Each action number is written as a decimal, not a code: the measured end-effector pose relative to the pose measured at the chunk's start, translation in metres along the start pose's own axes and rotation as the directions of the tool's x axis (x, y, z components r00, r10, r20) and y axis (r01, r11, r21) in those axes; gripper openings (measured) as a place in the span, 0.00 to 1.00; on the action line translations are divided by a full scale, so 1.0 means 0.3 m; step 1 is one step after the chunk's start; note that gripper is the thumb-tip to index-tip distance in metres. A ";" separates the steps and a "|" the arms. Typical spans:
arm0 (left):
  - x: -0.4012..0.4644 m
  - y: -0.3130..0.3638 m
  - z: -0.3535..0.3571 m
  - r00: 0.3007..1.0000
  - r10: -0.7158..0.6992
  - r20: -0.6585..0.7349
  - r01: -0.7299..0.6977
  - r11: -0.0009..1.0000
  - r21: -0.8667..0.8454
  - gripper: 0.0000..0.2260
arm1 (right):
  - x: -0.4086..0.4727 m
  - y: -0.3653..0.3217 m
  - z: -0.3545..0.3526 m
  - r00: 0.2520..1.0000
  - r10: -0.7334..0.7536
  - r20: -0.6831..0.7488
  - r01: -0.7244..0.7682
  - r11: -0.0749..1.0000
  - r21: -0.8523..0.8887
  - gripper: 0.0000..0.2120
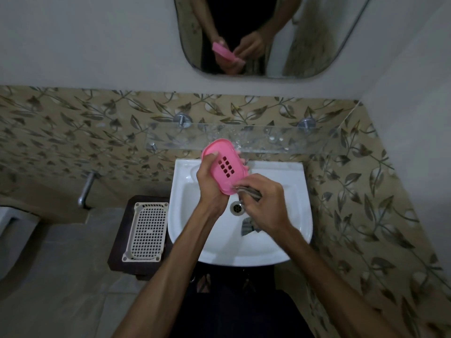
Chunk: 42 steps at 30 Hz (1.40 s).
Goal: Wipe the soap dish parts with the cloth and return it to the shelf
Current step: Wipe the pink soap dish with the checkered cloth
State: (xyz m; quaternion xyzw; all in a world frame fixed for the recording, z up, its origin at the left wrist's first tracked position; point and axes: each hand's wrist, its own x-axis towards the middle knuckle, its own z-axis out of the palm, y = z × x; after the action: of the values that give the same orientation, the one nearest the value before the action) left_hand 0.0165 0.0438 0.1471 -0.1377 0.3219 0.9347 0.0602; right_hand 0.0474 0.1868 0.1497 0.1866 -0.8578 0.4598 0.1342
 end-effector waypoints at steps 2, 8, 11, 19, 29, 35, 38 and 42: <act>-0.002 -0.009 0.010 1.000 0.028 0.008 -0.028 0.999 -0.038 0.21 | -0.016 -0.017 0.022 0.999 0.009 -0.046 -0.008 1.000 0.013 0.15; 0.001 -0.021 0.032 0.999 0.048 0.020 -0.046 0.996 -0.083 0.22 | -0.018 -0.038 0.042 0.993 0.009 -0.120 -0.012 1.000 -0.026 0.13; 0.011 -0.025 0.041 0.998 0.055 0.027 -0.053 0.995 -0.088 0.20 | -0.001 -0.047 0.041 0.978 0.093 -0.187 -0.089 0.996 0.026 0.11; 0.006 -0.030 0.047 0.999 0.040 0.001 -0.040 0.993 -0.107 0.20 | 0.003 -0.029 0.033 0.981 0.057 -0.184 -0.064 0.997 -0.034 0.12; 0.026 0.002 0.113 0.998 0.044 0.052 -0.043 0.999 -0.012 0.22 | 0.034 -0.066 0.027 0.959 0.115 -0.259 -0.110 0.993 0.032 0.07; 0.021 0.011 0.144 0.997 0.052 0.061 -0.052 0.999 -0.012 0.21 | 0.048 -0.072 0.020 0.960 0.070 -0.270 -0.076 0.997 -0.013 0.10; 0.018 0.007 0.144 0.993 0.102 0.062 -0.100 0.995 -0.022 0.21 | 0.058 -0.064 0.012 0.910 0.191 -0.368 -0.181 0.981 0.063 0.08; 0.008 0.004 0.154 0.994 0.074 0.079 -0.071 0.997 -0.044 0.22 | 0.057 -0.093 0.035 0.943 0.114 -0.314 -0.115 0.993 0.017 0.10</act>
State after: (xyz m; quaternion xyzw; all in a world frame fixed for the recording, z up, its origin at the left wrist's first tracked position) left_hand 0.0039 0.0714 0.1821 -0.0896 0.3047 0.9475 0.0363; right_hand 0.0438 0.1604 0.1714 0.0608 -0.8352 0.4900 0.2423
